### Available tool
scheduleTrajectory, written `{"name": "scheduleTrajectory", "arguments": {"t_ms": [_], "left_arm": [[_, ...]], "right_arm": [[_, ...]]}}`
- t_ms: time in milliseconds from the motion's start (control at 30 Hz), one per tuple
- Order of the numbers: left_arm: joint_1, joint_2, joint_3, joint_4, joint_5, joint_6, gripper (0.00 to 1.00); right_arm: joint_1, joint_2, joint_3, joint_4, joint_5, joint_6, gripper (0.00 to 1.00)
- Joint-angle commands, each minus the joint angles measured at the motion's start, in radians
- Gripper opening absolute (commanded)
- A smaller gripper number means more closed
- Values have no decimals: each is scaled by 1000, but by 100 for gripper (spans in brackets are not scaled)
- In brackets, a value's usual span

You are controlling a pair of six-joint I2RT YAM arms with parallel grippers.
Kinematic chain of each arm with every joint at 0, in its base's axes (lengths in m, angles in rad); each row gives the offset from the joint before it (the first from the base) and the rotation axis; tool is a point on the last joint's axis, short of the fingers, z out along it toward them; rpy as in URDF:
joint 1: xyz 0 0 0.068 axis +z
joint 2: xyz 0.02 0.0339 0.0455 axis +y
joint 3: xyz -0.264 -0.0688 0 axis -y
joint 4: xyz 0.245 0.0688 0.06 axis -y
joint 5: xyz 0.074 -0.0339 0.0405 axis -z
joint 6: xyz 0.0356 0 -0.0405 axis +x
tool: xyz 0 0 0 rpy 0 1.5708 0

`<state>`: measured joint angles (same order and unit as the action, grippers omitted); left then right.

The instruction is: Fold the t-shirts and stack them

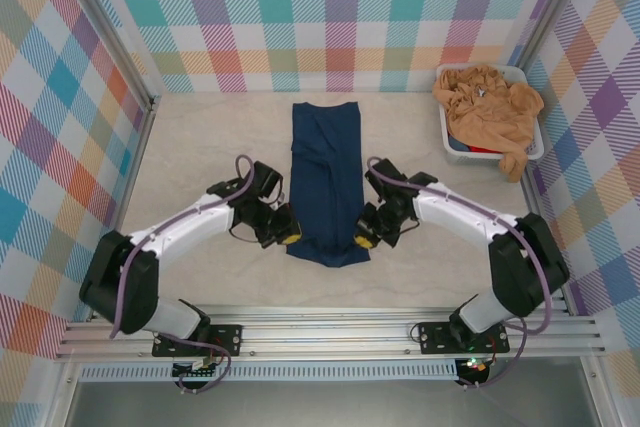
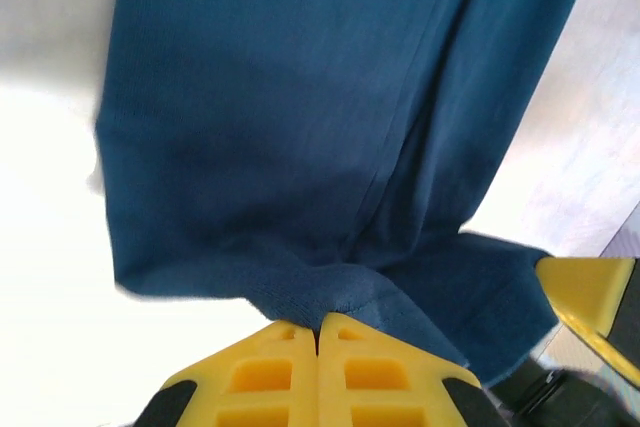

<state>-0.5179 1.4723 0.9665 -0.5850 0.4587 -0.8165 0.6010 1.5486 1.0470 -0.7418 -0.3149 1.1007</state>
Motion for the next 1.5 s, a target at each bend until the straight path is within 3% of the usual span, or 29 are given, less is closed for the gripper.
{"name": "scheduleTrajectory", "arguments": {"t_ms": [0,567,1000,1033,1100,1167,1267,1467], "left_arm": [[57,60,105,29,-6,45,0],[220,404,428,45,-45,116,0],[256,585,625,8,-11,154,0],[259,600,639,7,-6,159,3],[270,619,661,-9,-14,167,21],[281,598,661,-4,-42,176,31],[282,534,648,-19,-75,192,44],[275,336,398,-17,-66,159,45]], "right_arm": [[-47,54,100,-57,-2,-88,0],[-234,473,567,-96,-2,-205,0],[-263,645,761,-120,-36,-214,0],[-268,659,770,-111,-45,-218,1],[-275,676,791,-109,-41,-234,16],[-287,668,791,-87,-34,-250,30],[-293,591,756,-57,29,-286,43],[-282,397,524,-25,56,-281,45]]}}
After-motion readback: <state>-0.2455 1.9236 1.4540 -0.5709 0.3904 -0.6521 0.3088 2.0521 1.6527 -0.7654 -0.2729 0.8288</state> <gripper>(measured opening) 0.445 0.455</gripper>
